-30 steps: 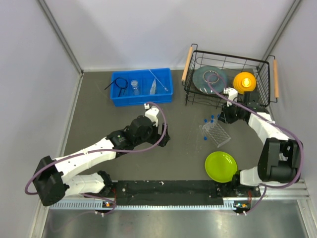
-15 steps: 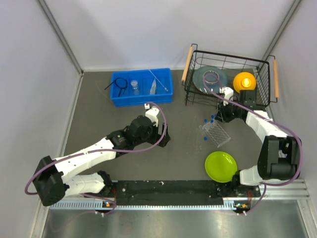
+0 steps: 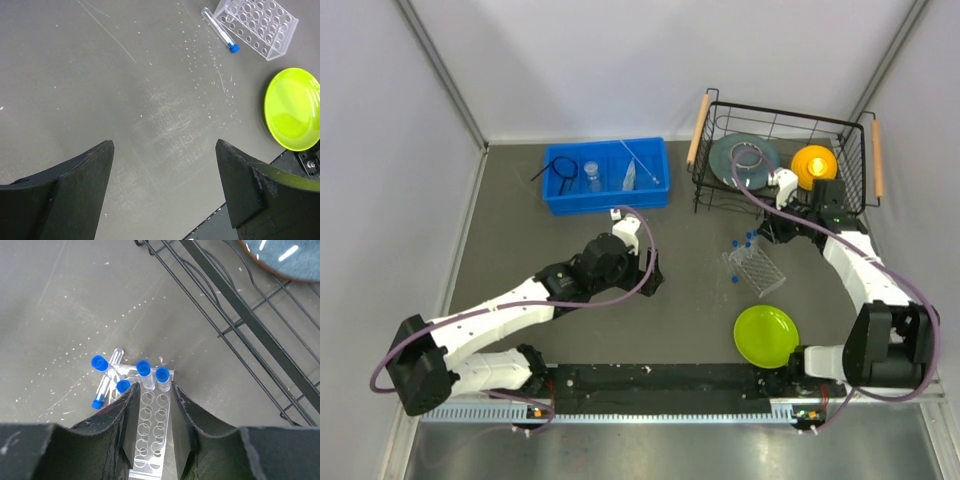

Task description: Organize the chemistry lab equipment

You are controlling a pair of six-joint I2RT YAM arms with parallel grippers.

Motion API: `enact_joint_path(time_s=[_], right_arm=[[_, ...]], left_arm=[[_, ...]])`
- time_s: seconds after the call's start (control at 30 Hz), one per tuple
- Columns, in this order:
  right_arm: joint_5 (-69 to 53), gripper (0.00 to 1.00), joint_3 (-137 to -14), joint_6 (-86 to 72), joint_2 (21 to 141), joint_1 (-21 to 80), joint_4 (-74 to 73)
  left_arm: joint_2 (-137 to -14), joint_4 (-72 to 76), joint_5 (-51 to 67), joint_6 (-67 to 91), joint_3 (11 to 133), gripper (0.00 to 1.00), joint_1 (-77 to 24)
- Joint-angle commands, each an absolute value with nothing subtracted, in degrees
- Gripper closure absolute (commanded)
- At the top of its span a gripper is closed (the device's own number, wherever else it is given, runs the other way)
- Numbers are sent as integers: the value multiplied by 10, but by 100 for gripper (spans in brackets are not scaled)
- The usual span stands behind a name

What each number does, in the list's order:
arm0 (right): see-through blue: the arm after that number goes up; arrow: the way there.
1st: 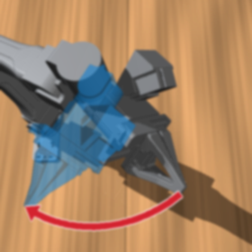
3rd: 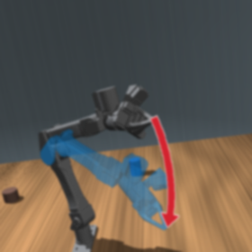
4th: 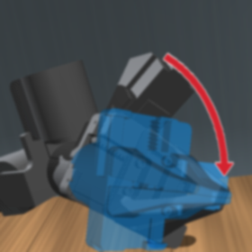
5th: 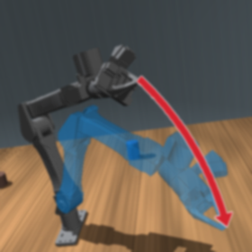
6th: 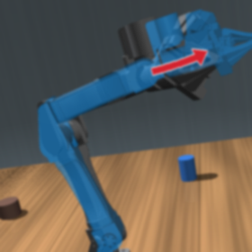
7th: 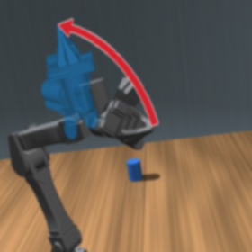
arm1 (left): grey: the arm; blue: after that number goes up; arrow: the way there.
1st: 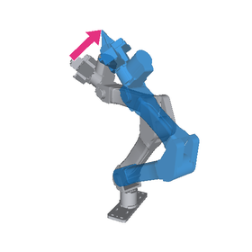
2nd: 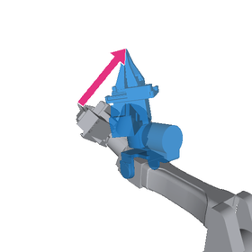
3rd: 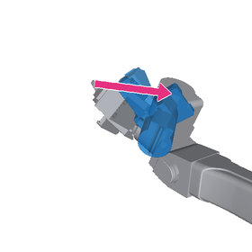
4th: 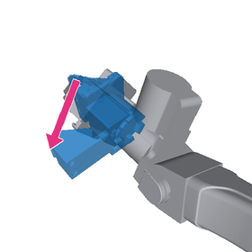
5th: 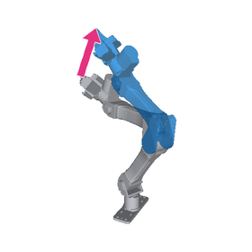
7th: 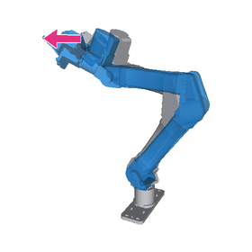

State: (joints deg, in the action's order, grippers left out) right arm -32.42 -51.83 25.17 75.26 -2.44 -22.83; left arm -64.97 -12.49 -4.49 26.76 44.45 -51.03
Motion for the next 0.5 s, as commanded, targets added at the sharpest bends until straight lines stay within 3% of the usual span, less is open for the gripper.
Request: enact_joint_path(time_s=[0.0, 0.23, 0.33, 0.47], right_arm=[[-397, 69, -519, 277, 712, -29, -243], [-482, 65, -507, 299, 650, -6, -284], [-428, 62, -498, 334, 636, 53, -331], [-286, 59, -478, 347, 656, 210, -364]], left_arm=[[-618, -122, -91, 284, 440, 12, -507], [-513, -119, -155, 295, 406, 6, -484], [-480, -99, -128, 308, 379, 2, -459], [-467, -74, -83, 334, 348, 1, -432]])
